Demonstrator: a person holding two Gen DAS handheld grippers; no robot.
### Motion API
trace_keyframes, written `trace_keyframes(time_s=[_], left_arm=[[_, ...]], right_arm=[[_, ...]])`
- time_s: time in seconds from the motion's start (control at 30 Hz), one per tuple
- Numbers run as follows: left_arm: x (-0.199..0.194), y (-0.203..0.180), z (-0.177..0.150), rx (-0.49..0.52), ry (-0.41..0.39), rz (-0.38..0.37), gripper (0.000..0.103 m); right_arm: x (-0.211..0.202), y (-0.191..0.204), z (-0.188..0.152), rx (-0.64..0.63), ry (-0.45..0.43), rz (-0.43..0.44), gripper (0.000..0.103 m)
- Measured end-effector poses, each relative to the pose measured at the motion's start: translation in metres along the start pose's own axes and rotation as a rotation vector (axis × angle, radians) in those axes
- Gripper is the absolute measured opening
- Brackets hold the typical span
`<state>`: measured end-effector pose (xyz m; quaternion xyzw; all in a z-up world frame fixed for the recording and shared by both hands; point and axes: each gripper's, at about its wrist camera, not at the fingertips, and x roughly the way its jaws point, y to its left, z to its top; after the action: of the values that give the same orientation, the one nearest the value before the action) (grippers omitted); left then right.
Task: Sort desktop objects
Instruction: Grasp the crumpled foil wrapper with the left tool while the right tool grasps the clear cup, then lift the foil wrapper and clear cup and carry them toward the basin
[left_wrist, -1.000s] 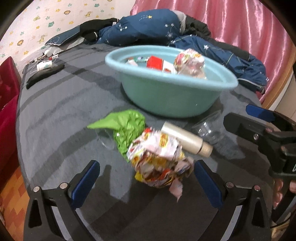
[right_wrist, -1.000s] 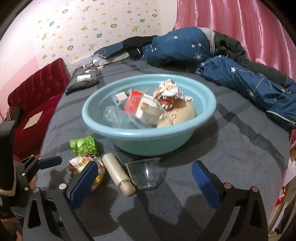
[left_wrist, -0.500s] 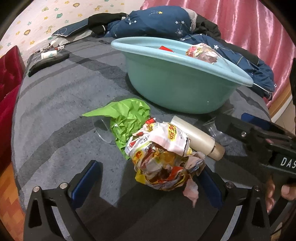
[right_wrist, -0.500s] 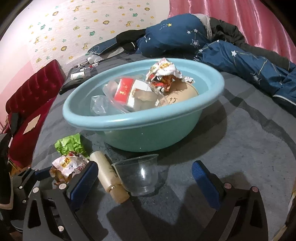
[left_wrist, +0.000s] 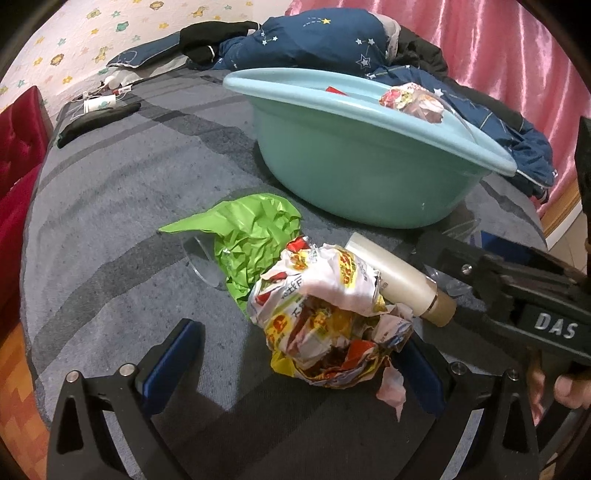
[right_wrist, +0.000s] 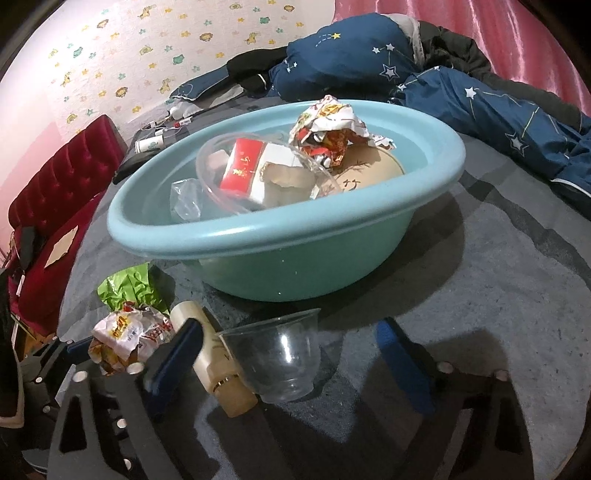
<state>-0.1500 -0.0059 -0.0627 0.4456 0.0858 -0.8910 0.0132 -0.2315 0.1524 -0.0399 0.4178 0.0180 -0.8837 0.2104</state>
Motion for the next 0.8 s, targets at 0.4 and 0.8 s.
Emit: trace_keyframes(time_s=[0.4, 0.8], left_arm=[[-0.015, 0.011, 0.0, 0.016, 0.0, -0.075, 0.06], [-0.047, -0.014, -0.016, 0.054, -0.009, -0.105, 0.06]], right_arm=[[-0.016, 0.003, -0.004, -0.001, 0.004, -0.013, 0.057], [-0.059, 0.01, -0.022, -0.007, -0.021, -0.034, 0.057]])
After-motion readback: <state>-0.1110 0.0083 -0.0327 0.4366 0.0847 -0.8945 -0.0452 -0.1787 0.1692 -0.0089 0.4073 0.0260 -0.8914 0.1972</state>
